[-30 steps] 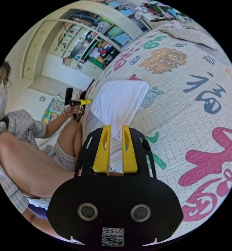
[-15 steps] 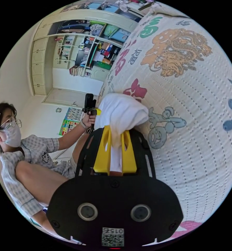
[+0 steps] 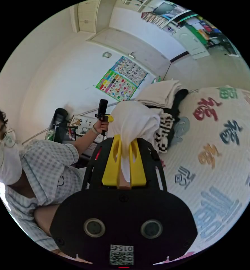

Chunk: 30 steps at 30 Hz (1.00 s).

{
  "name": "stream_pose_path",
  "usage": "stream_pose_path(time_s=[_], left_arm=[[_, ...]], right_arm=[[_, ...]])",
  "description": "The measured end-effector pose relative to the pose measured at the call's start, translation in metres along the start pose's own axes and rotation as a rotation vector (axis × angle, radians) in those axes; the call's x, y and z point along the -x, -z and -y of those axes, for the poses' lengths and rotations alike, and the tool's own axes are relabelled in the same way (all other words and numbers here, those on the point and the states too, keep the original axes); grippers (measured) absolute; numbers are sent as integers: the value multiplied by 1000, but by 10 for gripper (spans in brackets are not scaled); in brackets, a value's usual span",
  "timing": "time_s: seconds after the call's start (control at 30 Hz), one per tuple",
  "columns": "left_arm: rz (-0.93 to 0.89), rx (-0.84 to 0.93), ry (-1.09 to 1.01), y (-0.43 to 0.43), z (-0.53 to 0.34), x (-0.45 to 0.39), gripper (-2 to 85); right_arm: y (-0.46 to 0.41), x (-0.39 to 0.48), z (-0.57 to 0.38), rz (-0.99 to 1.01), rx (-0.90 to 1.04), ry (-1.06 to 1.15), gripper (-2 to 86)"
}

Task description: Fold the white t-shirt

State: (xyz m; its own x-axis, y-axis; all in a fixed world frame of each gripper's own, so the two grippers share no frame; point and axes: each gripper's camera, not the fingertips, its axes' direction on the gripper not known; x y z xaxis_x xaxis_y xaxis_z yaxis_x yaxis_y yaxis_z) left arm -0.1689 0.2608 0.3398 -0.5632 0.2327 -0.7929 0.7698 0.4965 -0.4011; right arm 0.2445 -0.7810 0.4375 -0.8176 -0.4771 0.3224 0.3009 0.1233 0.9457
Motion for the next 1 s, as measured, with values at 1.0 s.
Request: stream_pose_path(time_s=[1.0], left_arm=[[803,-379,-119,189,-9,-71,82]], right_arm=[[-57,-64,16,-86,-76,-259,-4]])
